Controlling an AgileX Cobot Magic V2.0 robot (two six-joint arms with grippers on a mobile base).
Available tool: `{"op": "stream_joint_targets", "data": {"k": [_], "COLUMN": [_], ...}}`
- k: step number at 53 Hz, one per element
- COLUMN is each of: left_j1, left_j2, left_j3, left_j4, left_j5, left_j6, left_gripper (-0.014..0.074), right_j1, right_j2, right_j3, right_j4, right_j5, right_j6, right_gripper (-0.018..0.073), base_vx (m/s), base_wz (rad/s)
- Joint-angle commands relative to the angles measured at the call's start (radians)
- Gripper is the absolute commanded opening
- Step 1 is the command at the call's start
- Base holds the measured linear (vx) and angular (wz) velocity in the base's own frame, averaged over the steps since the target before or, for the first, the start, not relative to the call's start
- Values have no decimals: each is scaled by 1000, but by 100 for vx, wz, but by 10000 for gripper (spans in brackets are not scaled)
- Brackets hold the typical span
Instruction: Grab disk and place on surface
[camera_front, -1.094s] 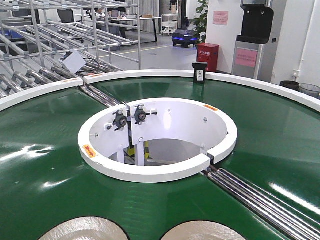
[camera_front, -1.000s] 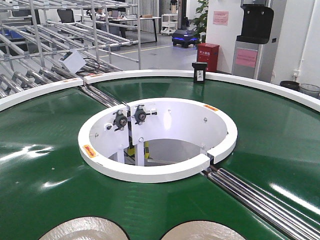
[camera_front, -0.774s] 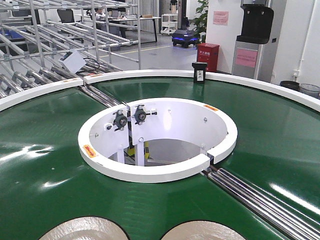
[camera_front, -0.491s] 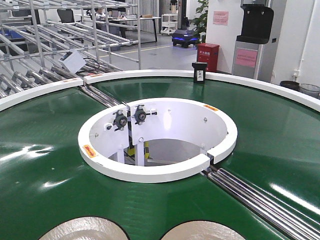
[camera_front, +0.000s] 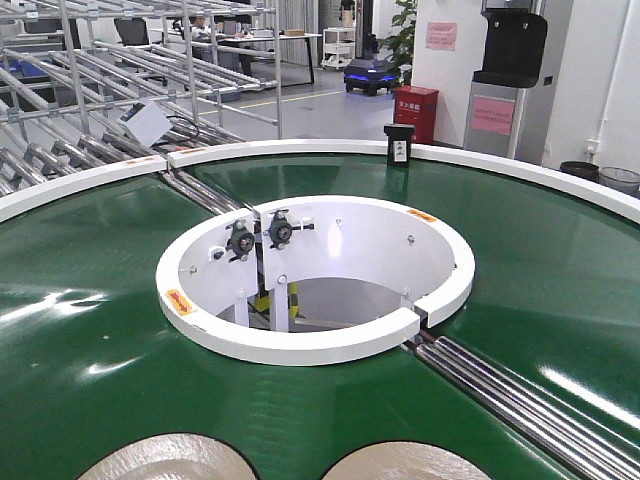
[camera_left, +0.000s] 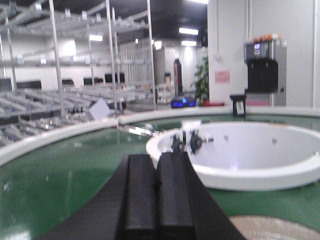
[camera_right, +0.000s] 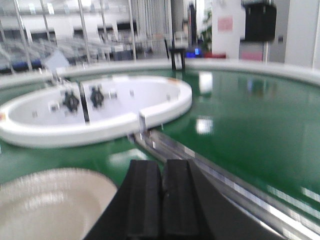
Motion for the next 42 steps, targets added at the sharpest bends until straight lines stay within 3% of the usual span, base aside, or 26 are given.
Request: {"op": "stream_joint_targets", "data": {"k": [1,7,19,28,42], "left_j1": [1,1,1,1,1], "left_j2": [7,8,127,324,571], "left_j3": [-35,-122,-496,-739,-757], "left_j4": [-12,-12,-11,-9,-11], "left_j5": [-153,-160,31,204,223], "left_j6": [-10,-9,-9,-9,-9], "left_gripper": [-8,-8,-8,-8,-4], "right_j1": [-5,-5,-5,-5,-5], "right_j2": [0,1,159,359,611], "right_j3": [7,-34,-398,-629,-689], "right_j4": [-2,-3,-3,-1,24], "right_j5": [-249,-328,-18,57,66], "right_j6": [-14,-31,-55,-55,-54], "right_gripper": [-8,-8,-8,-4,13], "base_vx": [0,0,0,0,0], "base_wz": [0,0,0,0,0]}}
